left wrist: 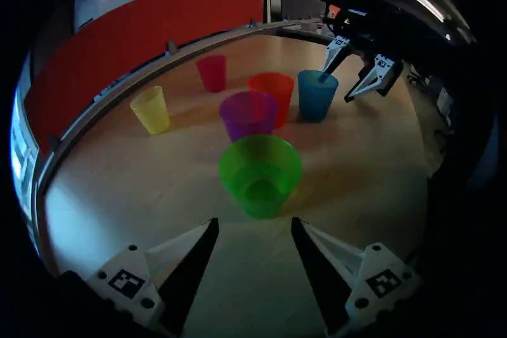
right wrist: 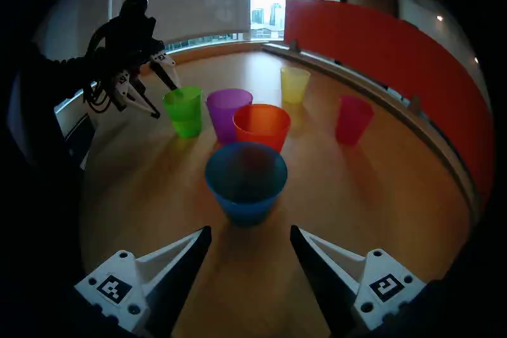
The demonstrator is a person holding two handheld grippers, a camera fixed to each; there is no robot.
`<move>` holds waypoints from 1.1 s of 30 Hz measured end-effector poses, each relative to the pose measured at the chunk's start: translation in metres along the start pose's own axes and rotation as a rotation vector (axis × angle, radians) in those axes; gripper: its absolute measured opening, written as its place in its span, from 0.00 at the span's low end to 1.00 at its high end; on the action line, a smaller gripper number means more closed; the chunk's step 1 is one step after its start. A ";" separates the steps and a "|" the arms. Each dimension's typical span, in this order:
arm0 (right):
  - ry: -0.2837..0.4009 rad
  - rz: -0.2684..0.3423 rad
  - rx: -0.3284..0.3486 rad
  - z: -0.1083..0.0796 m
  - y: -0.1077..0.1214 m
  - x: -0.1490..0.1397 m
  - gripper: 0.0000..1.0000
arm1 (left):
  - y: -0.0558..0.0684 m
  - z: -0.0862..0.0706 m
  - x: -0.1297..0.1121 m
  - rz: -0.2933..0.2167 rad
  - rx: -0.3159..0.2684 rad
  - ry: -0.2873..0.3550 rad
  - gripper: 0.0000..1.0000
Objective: Pour water
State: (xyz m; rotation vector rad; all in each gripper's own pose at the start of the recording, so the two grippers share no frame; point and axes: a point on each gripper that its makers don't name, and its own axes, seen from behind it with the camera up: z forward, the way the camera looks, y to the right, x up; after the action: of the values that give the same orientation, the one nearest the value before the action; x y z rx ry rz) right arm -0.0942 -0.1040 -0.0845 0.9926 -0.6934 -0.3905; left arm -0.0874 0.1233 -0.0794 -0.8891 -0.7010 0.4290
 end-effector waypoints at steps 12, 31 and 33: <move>0.001 0.048 -0.043 -0.013 0.005 -0.008 0.97 | -0.008 -0.013 -0.009 -0.029 0.043 0.000 0.84; -0.006 0.151 -0.215 -0.032 0.031 -0.016 0.97 | -0.045 -0.030 -0.018 -0.087 0.214 0.027 0.84; -0.001 0.169 -0.241 -0.035 0.036 -0.016 0.97 | -0.051 -0.032 -0.019 -0.098 0.240 0.032 0.84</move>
State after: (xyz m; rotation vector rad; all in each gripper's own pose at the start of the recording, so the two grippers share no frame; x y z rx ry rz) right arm -0.0815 -0.0543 -0.0719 0.7010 -0.7075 -0.3175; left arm -0.0752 0.0643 -0.0586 -0.6312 -0.6457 0.4010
